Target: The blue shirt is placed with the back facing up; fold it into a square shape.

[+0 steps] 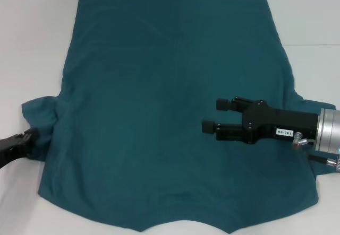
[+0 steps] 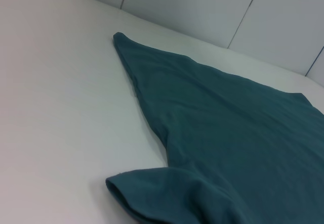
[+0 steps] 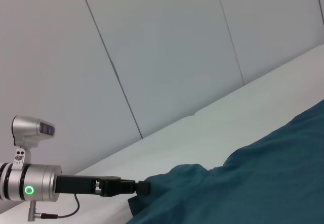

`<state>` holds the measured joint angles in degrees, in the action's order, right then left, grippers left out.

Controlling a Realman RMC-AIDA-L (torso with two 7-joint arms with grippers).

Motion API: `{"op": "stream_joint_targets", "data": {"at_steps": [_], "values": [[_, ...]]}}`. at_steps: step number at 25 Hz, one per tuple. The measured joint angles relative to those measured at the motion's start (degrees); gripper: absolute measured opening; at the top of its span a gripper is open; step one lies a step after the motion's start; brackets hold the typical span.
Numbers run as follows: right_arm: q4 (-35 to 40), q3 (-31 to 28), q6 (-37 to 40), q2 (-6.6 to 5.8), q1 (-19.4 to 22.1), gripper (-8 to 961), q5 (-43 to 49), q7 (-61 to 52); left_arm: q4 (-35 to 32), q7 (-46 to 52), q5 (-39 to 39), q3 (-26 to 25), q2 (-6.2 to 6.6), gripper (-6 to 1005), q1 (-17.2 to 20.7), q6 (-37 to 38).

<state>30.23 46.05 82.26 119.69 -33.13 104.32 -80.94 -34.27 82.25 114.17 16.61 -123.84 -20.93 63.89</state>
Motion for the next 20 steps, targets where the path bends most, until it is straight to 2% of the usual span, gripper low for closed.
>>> {"op": "stream_joint_targets", "data": {"at_steps": [6, 20], "values": [[-0.03, 0.00, 0.00, 0.00, 0.00, 942, 0.00, 0.39, -0.49, 0.75, 0.00, -0.01, 0.07, 2, -0.24, 0.00], [-1.31, -0.10, -0.26, 0.09, 0.00, 941, -0.22, 0.42, -3.57, 0.98, 0.00, -0.02, 1.70, 1, -2.29, -5.47]]}}
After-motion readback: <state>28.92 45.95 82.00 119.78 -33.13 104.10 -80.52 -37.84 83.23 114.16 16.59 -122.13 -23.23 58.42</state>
